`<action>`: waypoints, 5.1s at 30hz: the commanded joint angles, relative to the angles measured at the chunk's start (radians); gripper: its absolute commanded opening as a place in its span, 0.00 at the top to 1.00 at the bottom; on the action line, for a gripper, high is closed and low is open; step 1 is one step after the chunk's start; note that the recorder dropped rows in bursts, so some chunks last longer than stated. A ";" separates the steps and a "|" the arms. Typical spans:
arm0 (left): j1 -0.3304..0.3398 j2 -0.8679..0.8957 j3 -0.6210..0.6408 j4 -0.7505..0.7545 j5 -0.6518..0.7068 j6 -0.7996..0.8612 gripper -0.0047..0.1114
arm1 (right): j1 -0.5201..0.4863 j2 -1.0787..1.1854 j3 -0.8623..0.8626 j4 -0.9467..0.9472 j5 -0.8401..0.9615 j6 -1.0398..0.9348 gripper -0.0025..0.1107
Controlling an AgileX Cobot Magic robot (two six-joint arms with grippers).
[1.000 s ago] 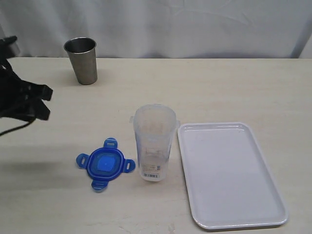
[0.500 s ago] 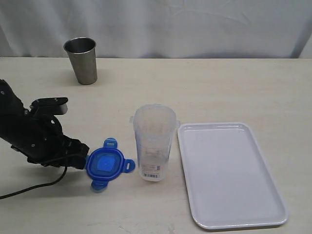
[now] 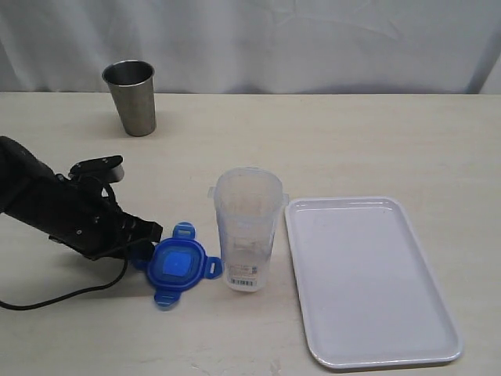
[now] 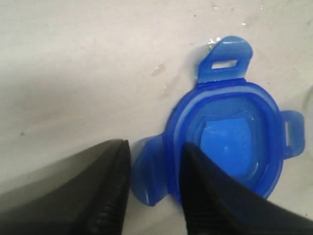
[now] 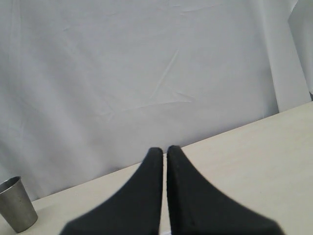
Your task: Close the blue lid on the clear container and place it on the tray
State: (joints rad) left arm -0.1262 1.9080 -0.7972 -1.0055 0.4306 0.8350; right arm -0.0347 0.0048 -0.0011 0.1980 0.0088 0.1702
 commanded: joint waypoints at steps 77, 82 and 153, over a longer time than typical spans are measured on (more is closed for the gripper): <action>-0.538 -0.518 -0.204 0.472 -0.443 0.929 0.96 | 0.003 -0.005 0.001 -0.015 -0.029 -0.046 0.94; -0.538 -0.502 -0.204 0.464 -0.528 0.921 0.96 | 0.003 -0.005 0.001 -0.015 -0.029 -0.046 0.94; -0.677 -0.447 -0.006 0.043 -0.810 1.308 0.96 | 0.003 -0.005 0.001 -0.015 -0.027 -0.061 0.94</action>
State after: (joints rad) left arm -0.8031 1.4645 -0.8183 -0.9485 -0.3774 2.1109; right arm -0.0347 0.0048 -0.0011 0.1897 -0.0071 0.1201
